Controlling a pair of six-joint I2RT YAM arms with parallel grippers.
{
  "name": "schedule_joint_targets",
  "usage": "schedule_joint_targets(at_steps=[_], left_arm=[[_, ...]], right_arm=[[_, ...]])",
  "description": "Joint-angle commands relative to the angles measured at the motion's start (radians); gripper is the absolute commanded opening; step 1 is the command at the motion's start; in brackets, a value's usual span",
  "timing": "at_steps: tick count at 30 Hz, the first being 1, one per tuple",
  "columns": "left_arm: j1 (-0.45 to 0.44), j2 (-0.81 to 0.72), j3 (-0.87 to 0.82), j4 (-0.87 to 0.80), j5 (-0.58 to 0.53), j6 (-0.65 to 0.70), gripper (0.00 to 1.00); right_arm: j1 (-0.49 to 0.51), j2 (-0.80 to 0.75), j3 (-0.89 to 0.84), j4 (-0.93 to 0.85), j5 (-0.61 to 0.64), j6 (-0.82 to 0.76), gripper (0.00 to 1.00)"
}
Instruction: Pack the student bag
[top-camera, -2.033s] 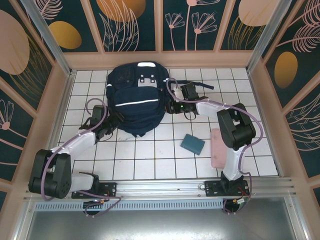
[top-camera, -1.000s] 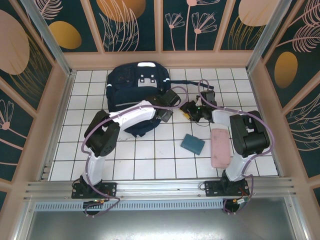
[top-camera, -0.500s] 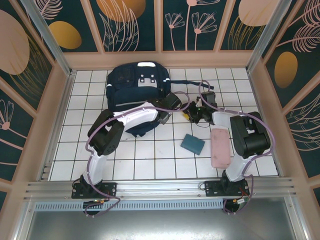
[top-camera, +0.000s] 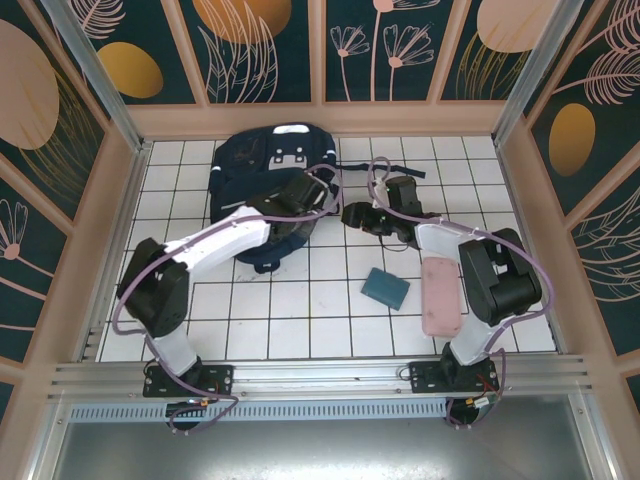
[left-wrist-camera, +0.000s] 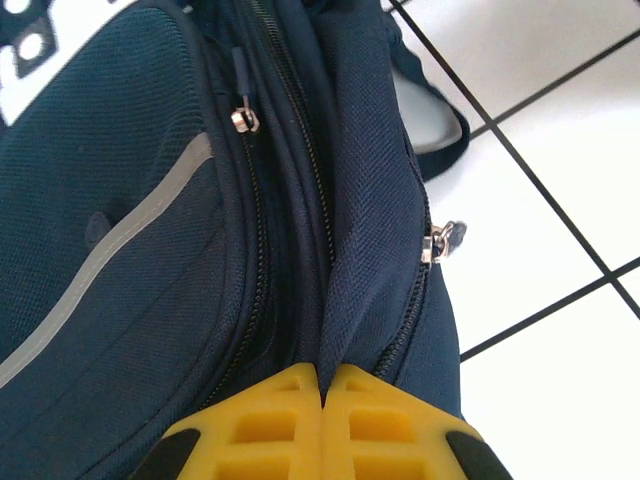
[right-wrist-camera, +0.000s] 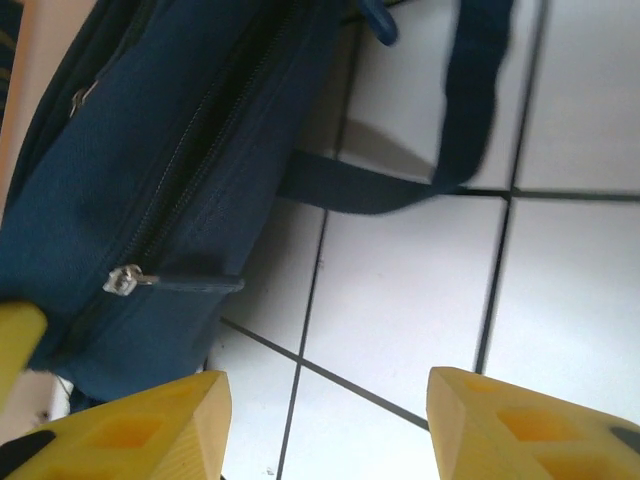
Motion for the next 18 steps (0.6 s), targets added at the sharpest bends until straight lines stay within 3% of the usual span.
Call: schedule_joint_targets(at_steps=[1, 8, 18], left_arm=[[0.026, -0.097, -0.031, 0.060, 0.037, -0.036, 0.00], [0.039, -0.184, -0.088, 0.078, 0.073, -0.047, 0.00], [0.046, -0.212, -0.108, 0.084, 0.076, -0.050, 0.00]], right_arm=[[0.069, -0.034, 0.064, -0.027, 0.011, -0.247, 0.57], [0.130, 0.026, 0.118, 0.010, -0.113, -0.400, 0.57], [0.143, 0.141, 0.222, -0.028, -0.193, -0.488, 0.44]])
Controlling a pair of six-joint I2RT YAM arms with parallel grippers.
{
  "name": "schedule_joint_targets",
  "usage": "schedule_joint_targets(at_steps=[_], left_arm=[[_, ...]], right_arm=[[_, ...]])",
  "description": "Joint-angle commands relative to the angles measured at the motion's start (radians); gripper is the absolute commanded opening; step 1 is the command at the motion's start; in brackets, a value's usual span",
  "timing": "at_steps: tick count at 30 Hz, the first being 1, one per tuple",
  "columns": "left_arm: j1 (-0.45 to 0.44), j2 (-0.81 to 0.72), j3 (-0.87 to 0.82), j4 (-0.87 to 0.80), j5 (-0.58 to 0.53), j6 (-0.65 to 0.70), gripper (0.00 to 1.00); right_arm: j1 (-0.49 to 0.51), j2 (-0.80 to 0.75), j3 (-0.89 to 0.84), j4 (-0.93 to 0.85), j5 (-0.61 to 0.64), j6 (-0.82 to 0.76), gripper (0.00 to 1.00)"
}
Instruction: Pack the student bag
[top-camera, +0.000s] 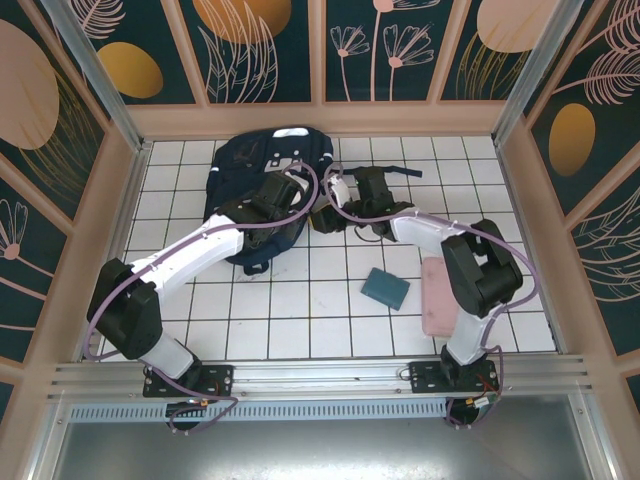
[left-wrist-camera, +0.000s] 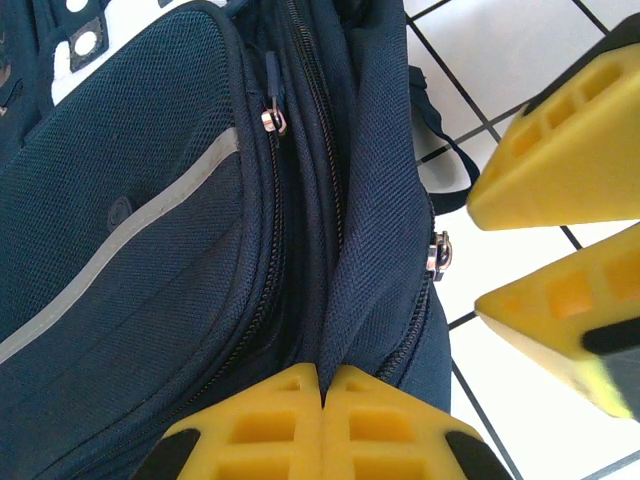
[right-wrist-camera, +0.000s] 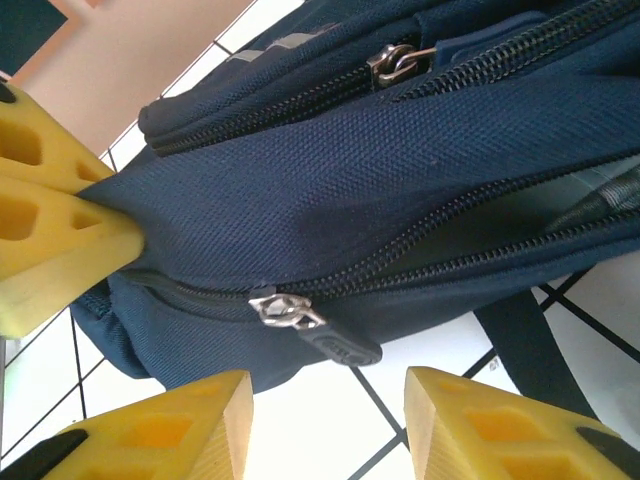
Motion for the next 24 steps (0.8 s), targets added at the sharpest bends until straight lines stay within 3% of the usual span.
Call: schedule_joint_targets(at_steps=[1, 9, 12, 17, 24], left_arm=[[0.005, -0.060, 0.003, 0.066, 0.008, -0.034, 0.00], [0.007, -0.070, -0.004, 0.074, 0.026, -0.036, 0.00], [0.007, -0.069, -0.003, 0.074, 0.022, -0.037, 0.00], [0.008, -0.069, -0.006, 0.065, 0.010, -0.044, 0.00], [0.009, -0.088, -0.036, 0.051, 0.016, -0.053, 0.00]], right_arm=[[0.006, 0.036, 0.049, -0.009, -0.059, -0.059, 0.45], [0.006, 0.102, 0.132, -0.040, -0.101, -0.065, 0.44], [0.006, 0.114, 0.149, -0.061, -0.103, -0.076, 0.27], [0.006, 0.097, 0.123, -0.058, 0.021, -0.055, 0.02], [-0.047, 0.044, 0.037, 0.015, 0.280, 0.022, 0.00]])
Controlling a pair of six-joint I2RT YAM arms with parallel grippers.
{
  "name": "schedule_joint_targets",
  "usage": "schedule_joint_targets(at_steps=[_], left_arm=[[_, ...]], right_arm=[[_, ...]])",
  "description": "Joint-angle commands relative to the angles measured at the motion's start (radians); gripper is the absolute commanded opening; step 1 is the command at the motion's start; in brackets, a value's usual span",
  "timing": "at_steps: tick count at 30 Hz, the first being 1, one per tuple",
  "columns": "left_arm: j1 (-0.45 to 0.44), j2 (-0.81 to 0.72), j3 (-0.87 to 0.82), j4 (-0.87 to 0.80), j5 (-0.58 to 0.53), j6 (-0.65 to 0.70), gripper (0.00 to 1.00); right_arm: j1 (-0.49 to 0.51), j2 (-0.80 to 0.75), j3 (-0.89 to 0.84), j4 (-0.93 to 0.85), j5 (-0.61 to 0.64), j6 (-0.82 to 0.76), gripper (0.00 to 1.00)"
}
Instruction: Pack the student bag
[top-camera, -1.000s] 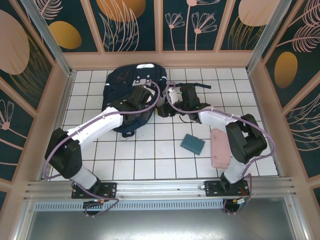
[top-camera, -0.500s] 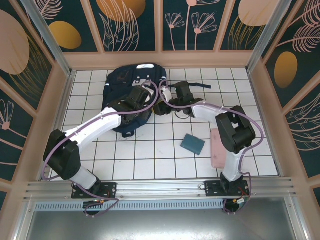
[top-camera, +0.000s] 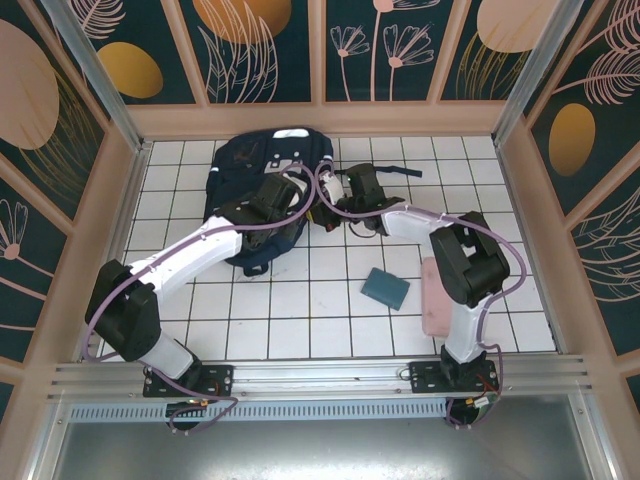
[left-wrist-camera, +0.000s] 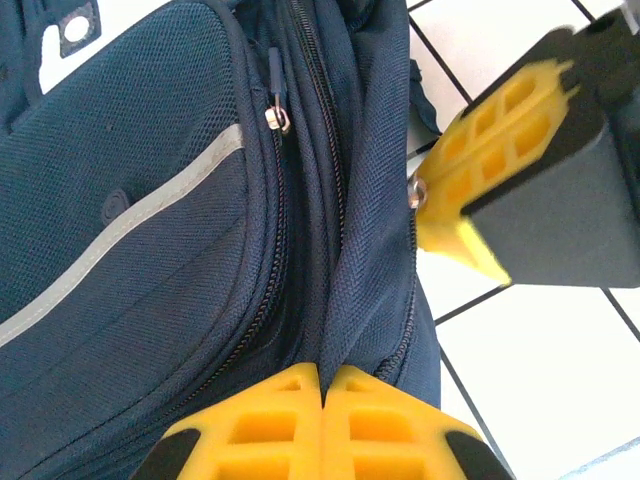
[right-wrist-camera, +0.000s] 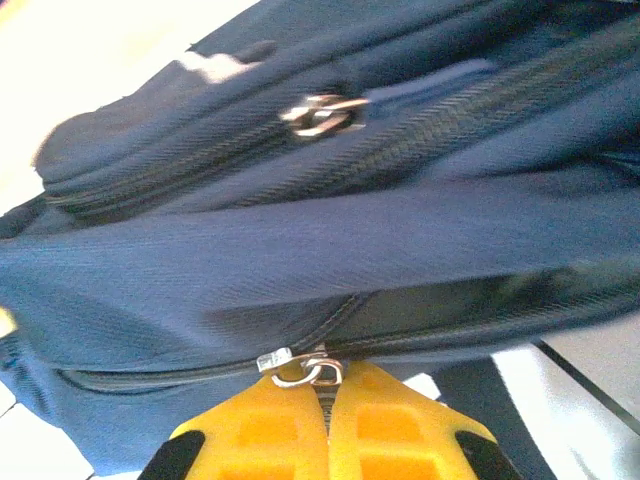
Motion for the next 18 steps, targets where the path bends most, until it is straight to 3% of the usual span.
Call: schedule_joint_targets(at_steps=[1, 6, 11, 16, 18], left_arm=[[0.003, -0.079, -0.013, 0.038, 0.000, -0.032, 0.00], [0.003, -0.107, -0.039, 0.031, 0.065, -0.027, 0.00], [0.002, -0.134, -0.075, 0.050, 0.128, -0.031, 0.00], [0.008, -0.166, -0.080, 0.084, 0.085, -0.115, 0.61], [0.019, -0.177, -0.079, 0.105, 0.089, -0.142, 0.76]], right_arm=[[-0.067, -0.026, -0.028, 0.036, 0.197, 0.058, 0.00], [-0.118, 0.025, 0.045, 0.029, 0.283, 0.083, 0.00], [-0.141, 0.075, 0.135, -0.028, 0.276, 0.112, 0.00], [-0.151, -0.023, 0.008, -0.026, 0.263, 0.104, 0.00], [-0.173, -0.057, -0.042, -0.039, 0.264, 0.111, 0.02]])
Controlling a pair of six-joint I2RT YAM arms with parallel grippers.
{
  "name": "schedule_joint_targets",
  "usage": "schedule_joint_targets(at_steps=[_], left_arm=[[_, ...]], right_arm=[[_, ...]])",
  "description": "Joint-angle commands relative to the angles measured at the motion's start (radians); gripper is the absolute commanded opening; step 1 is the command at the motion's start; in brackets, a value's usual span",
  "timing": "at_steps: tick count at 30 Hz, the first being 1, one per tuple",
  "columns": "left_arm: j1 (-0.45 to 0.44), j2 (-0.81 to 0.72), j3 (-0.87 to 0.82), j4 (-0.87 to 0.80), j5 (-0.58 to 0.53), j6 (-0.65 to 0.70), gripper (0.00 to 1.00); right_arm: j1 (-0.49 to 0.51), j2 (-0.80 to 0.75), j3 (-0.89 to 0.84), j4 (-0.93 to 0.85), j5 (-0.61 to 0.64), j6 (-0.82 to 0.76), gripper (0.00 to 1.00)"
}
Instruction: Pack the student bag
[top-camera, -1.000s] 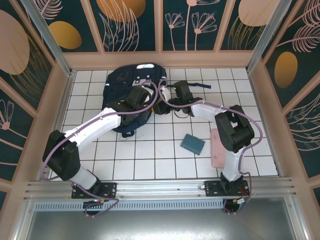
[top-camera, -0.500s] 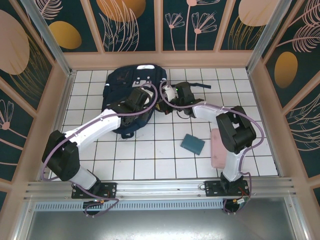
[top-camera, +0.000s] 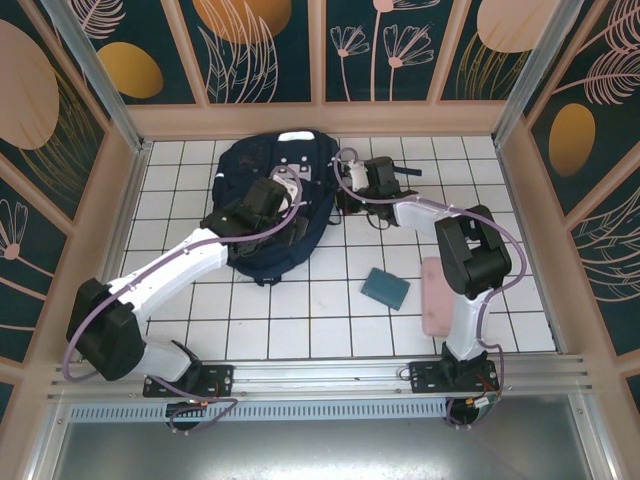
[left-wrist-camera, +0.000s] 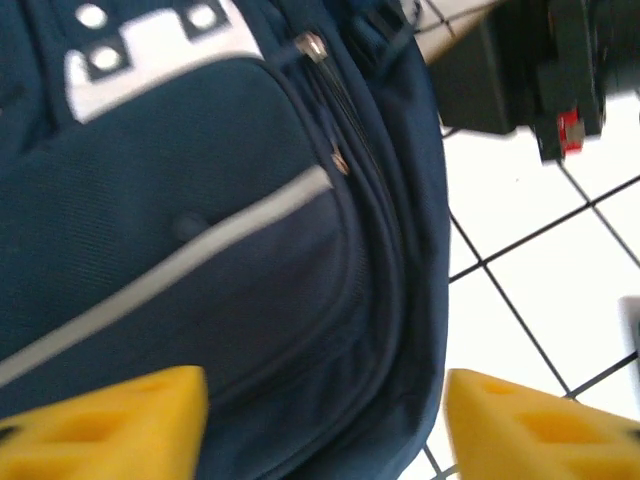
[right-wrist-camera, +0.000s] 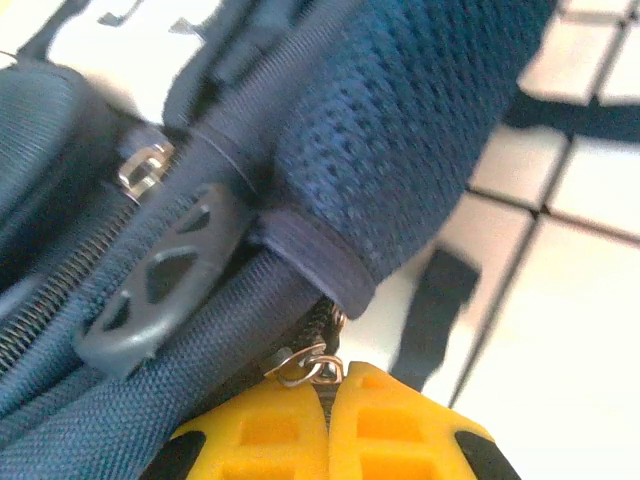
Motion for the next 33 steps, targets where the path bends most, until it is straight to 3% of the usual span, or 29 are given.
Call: schedule_joint_targets(at_steps=[1, 4, 8, 12, 20, 24, 27, 33], left_arm=[[0.020, -0.040, -0.001, 0.059, -0.007, -0.072, 0.81], [0.033, -0.023, 0.015, 0.074, -0.015, -0.093, 0.88], [0.051, 0.024, 0.039, 0.076, -0.014, -0.131, 0.91], [0.057, 0.047, 0.037, 0.082, -0.008, -0.152, 0.92], [0.060, 0.049, 0.012, 0.080, -0.018, -0.189, 0.93], [0.061, 0.043, -0.001, 0.079, -0.022, -0.209, 0.94], [0.063, 0.036, -0.013, 0.079, -0.012, -0.213, 0.94], [0.062, 0.035, -0.028, 0.079, -0.010, -0.218, 0.94]], right_arm=[[-0.060, -0.106, -0.068, -0.019, 0.058, 0.034, 0.06], [-0.079, -0.118, -0.042, -0.123, 0.086, 0.082, 0.39], [-0.070, -0.181, -0.024, -0.162, 0.126, 0.172, 0.54], [-0.029, -0.175, 0.064, -0.241, 0.144, 0.191, 0.55], [0.070, 0.049, 0.388, -0.528, 0.257, 0.028, 0.48], [0.071, 0.132, 0.511, -0.632, 0.213, -0.049, 0.34], [0.075, 0.171, 0.556, -0.673, 0.153, -0.081, 0.36], [0.080, 0.233, 0.603, -0.712, 0.194, -0.082, 0.39]])
